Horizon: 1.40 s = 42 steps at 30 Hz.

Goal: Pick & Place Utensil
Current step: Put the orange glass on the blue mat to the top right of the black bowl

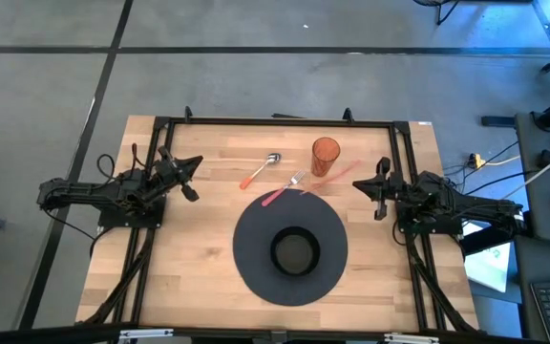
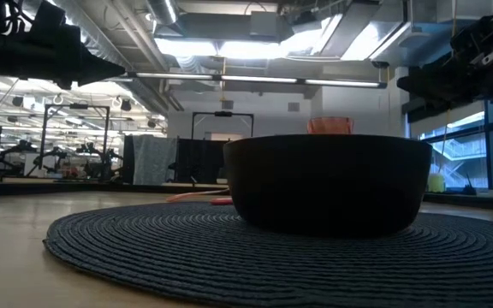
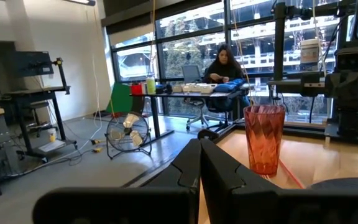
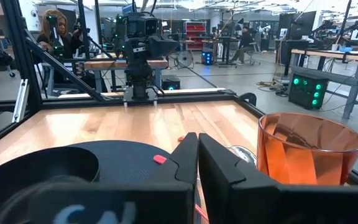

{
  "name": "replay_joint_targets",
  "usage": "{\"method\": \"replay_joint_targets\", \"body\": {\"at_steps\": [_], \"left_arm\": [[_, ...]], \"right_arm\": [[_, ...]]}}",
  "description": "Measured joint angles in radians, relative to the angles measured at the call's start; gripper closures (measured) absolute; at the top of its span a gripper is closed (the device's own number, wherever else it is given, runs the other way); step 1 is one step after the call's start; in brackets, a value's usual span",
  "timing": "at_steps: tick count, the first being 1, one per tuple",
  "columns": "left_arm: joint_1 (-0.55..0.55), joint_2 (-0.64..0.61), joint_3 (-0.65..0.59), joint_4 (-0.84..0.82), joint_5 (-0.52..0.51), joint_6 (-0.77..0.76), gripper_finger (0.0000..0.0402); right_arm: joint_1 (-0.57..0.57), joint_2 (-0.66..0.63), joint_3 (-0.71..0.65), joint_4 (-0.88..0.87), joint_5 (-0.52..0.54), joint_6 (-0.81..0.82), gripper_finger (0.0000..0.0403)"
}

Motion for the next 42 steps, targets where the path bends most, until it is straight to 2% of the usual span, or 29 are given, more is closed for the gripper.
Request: {"method": "replay_joint_targets", "body": {"at_steps": [7,12,15,21,23,26,29,33,37,42], "left_arm": [[0.0,0.0,0.0,0.0,0.0,0.007,0.0398],[0.0,0.0,0.0,0.0,0.0,0.008,0.0398],[0.0,0.0,0.0,0.0,0.0,0.008,0.0398],[0.0,0.0,0.0,0.002,0.0,0.025,0.0398],[0.0,0.0,0.0,0.002,0.0,0.024,0.0398],[0.0,0.0,0.0,0.001,0.0,0.024,0.0398],[0.0,0.0,0.0,-0.002,0.0,0.025,0.0398],[0.0,0.0,0.0,-0.004,0.0,0.032,0.0398],[0.0,0.0,0.0,-0.005,0.0,0.034,0.0398],[0.0,0.0,0.0,-0.005,0.0,0.034,0.0398]], "right_arm": [[0.0,0.016,0.005,0.085,0.012,0.08,0.0387],[0.0,0.121,0.14,0.024,0.103,0.08,0.0387],[0.0,0.248,0.294,-0.098,0.146,0.115,0.0387],[0.0,0.622,0.674,-0.394,0.285,0.085,0.0387],[0.0,0.757,0.802,-0.474,0.33,0.052,0.0386],[-0.001,0.945,0.989,-0.605,0.342,-0.052,0.0376],[0.0,1.12,1.167,-0.777,0.339,-0.182,0.0347],[0.0,1.32,1.356,-1.016,0.355,-0.292,0.028],[0.0,1.47,1.448,-1.132,0.365,-0.356,0.0205],[0.0,1.548,1.475,-1.179,0.401,-0.37,0.0142]]}}
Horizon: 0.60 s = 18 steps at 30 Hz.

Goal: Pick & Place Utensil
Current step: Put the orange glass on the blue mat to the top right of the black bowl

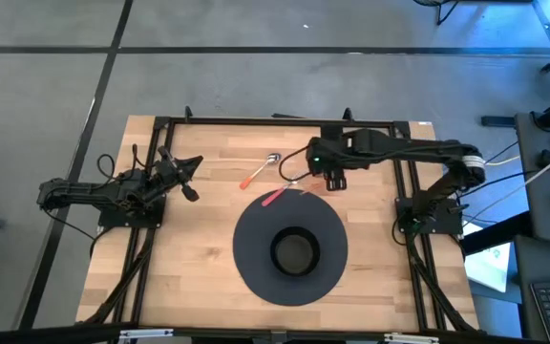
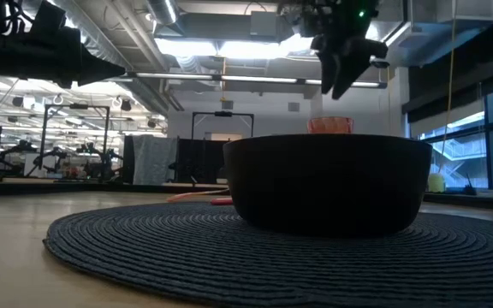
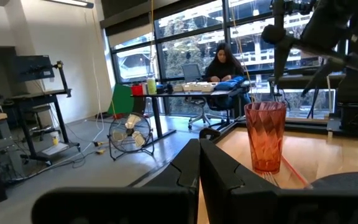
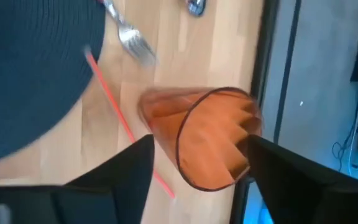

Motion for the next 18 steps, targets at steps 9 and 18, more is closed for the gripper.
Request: {"method": "replay_joint_targets", "body": {"at_steps": [9,18], "left_arm": [[0.0,0.0,0.0,0.0,0.0,0.0,0.0398],[0.0,0.0,0.0,0.0,0.0,0.0,0.0398]], "right_arm": [[-0.059,-0.017,0.001,-0.014,-0.151,0.04,0.0134],[-0.164,-0.021,0.001,-0.02,-0.261,0.052,0.0136]]}}
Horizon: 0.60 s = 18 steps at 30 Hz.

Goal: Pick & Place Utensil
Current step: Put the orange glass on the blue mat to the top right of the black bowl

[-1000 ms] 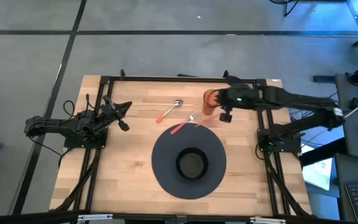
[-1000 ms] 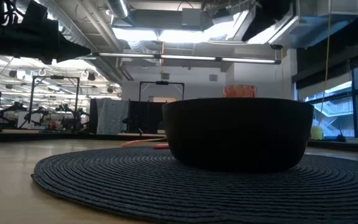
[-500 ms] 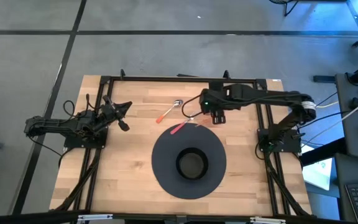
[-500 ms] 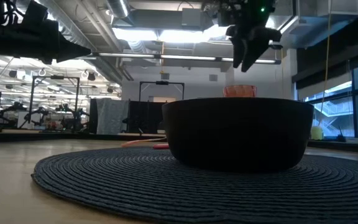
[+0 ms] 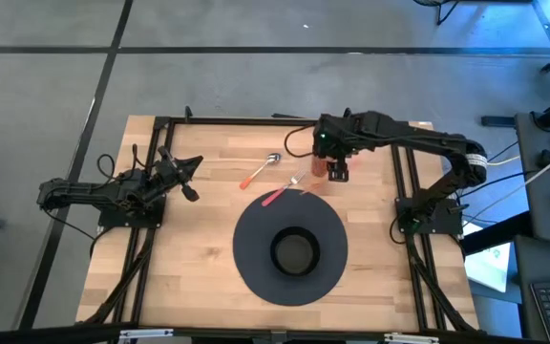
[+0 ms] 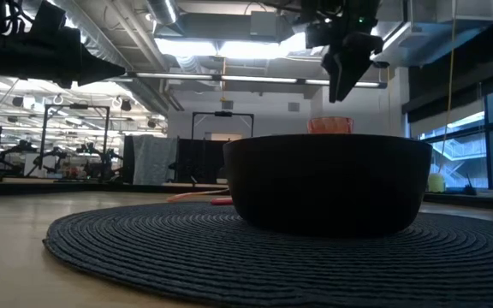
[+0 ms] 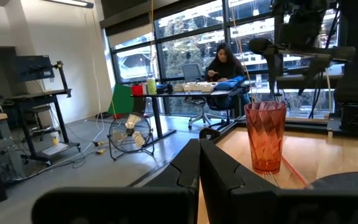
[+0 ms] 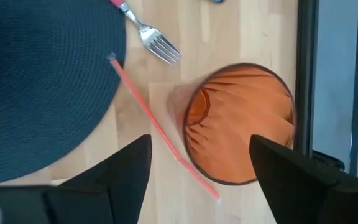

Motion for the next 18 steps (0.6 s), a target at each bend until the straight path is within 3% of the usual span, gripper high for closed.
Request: {"method": "replay_joint_targets", "body": {"at_steps": [18], "left_arm": [[0.0,0.0,0.0,-0.001,0.0,0.0,0.0398]], "right_arm": [[-0.038,0.091,-0.001,0.021,-0.044,-0.006,0.0136]]}}
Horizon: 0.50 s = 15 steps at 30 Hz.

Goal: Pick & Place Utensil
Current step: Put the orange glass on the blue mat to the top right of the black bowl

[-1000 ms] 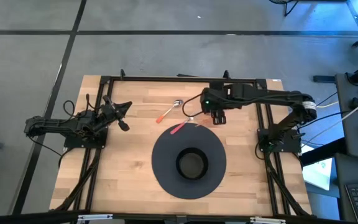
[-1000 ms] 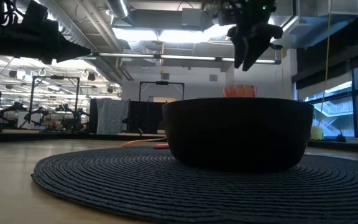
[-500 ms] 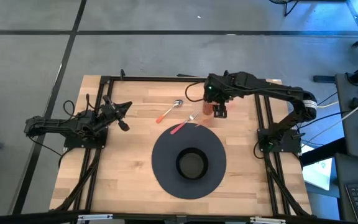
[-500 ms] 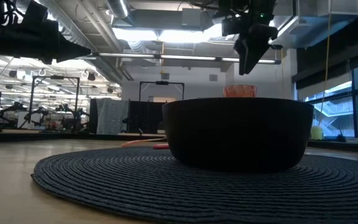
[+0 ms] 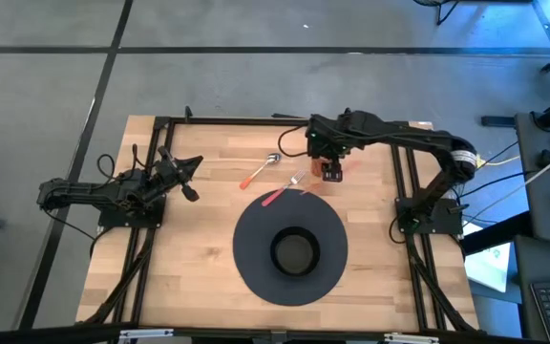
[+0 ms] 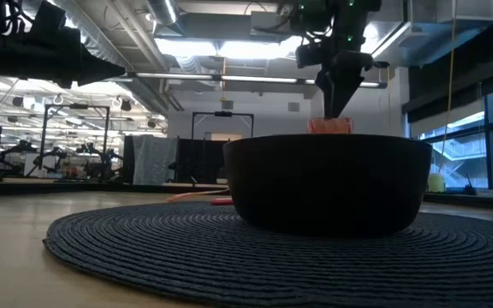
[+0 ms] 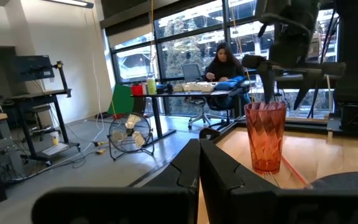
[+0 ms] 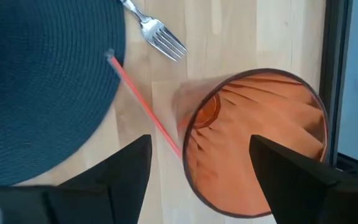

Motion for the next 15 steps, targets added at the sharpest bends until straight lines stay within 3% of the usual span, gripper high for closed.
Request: {"method": "replay_joint_targets", "body": {"at_steps": [15], "left_arm": [[0.0,0.0,0.0,0.0,0.0,0.0,0.0398]], "right_arm": [[-0.035,0.09,0.0,-0.007,-0.018,0.004,0.0137]]}}
